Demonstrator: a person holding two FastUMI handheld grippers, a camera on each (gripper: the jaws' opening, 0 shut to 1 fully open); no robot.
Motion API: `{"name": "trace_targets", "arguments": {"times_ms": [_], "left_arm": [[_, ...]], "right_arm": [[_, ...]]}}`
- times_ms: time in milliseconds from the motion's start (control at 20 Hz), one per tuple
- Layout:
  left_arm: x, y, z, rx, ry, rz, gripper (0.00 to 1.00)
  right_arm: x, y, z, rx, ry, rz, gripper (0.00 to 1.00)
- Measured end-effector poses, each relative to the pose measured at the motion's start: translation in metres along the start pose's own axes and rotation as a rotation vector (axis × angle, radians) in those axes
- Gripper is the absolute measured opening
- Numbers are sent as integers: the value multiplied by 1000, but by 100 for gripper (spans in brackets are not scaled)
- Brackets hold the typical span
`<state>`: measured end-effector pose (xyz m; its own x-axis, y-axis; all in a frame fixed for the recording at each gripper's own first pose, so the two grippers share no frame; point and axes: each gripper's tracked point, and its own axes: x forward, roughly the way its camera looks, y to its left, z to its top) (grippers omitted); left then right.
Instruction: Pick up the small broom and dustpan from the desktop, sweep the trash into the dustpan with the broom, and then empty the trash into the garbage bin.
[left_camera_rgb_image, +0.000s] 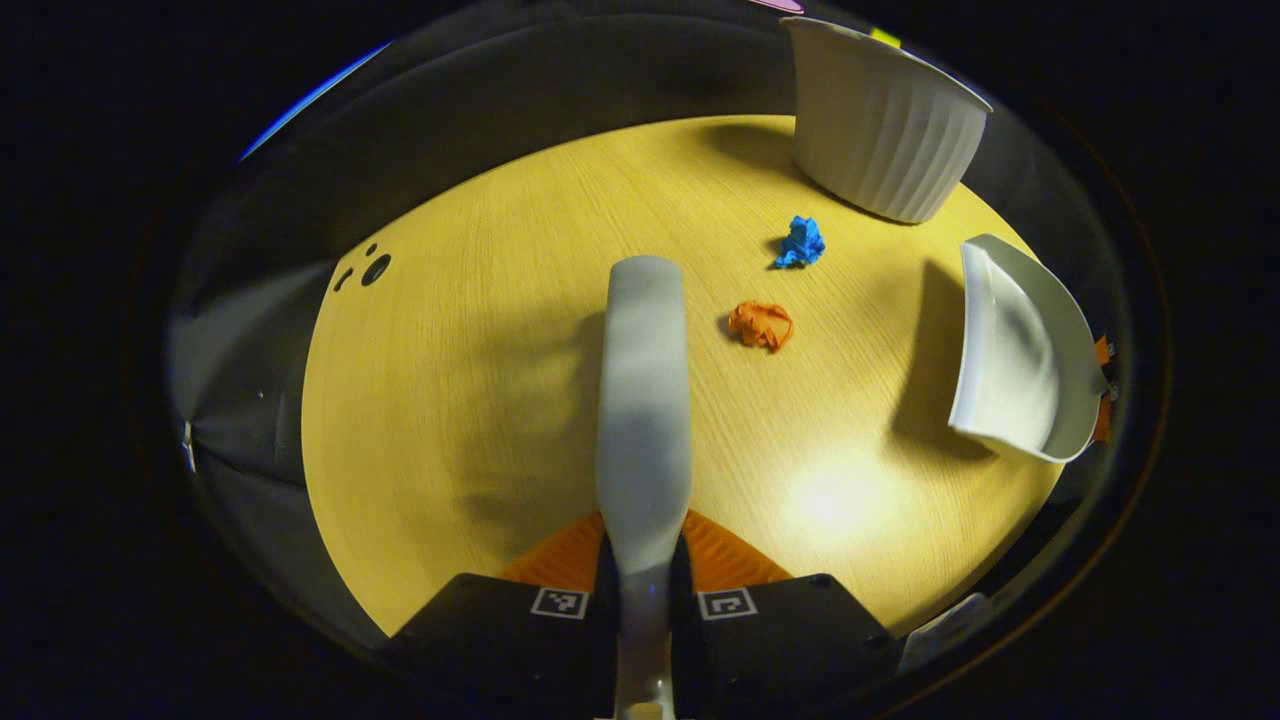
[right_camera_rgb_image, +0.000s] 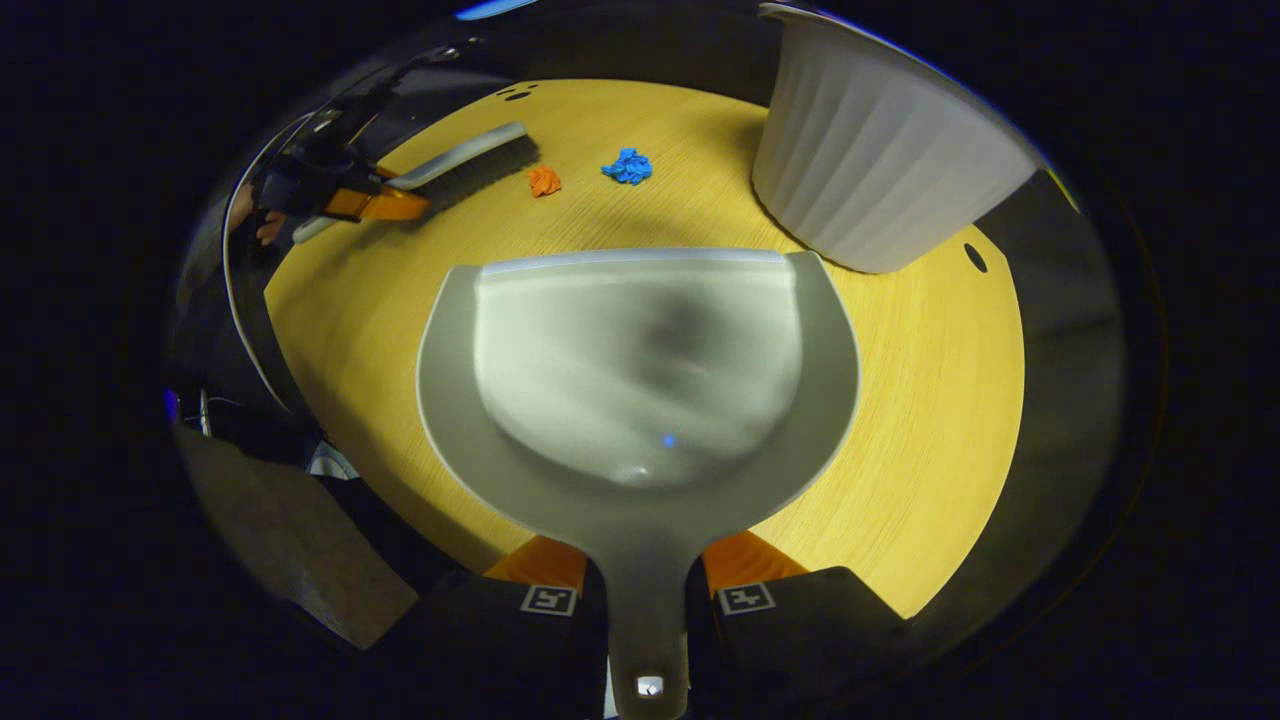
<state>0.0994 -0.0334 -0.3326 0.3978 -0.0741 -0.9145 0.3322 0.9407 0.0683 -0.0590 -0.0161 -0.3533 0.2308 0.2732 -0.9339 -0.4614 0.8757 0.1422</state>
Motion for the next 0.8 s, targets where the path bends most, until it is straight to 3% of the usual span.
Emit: {"name": "trace_targets", "arguments": {"times_ms": [450,800], "left_arm": [[25,-32,43,105,14,-3,25],[15,-88,61,223,4,-149,25]], "right_arm": [[8,-6,1,-108,129,10,36],[15,-12,6,-128,110,35,36]]}}
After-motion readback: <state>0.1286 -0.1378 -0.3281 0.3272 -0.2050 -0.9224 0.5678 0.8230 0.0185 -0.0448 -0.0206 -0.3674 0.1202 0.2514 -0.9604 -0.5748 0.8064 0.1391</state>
